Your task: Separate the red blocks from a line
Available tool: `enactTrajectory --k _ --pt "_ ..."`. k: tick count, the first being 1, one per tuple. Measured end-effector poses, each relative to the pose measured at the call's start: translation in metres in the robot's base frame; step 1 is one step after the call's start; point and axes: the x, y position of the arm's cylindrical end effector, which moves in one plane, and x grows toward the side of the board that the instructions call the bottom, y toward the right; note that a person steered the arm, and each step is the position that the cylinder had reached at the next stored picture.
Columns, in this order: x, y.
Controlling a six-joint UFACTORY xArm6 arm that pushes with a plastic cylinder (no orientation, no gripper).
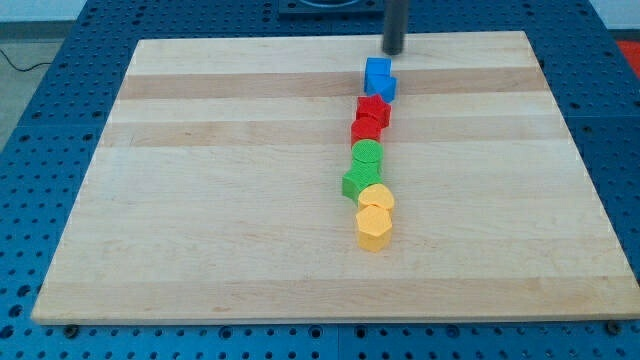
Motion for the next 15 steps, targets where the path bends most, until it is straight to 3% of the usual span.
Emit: enactTrajectory --k 2,3,6,7,13,15 --pt "0.029 0.117" --pt "0.069 0.134" --pt "0.129 0.144" --pt "0.132 0.131" --pt "0.133 -0.143" --pt "0.133 -0.095"
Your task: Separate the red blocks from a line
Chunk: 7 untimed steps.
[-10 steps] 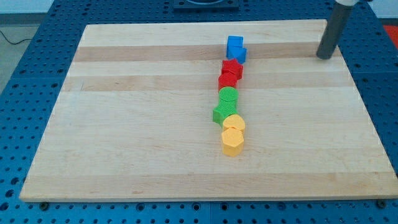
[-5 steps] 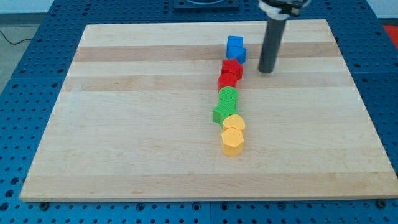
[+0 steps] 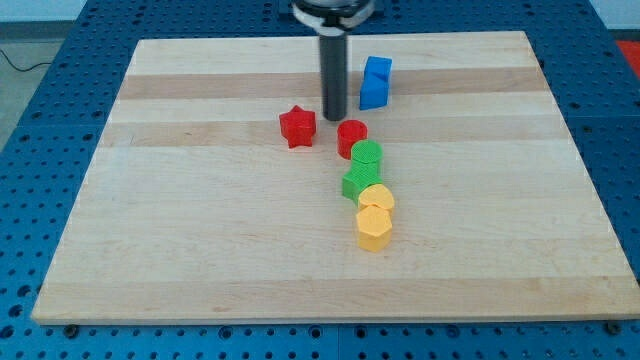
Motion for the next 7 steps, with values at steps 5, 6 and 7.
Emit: enactTrajectory --k 5,6,7 --pt "0.039 0.137" --pt "0.044 0.086" --pt "0.053 0.012"
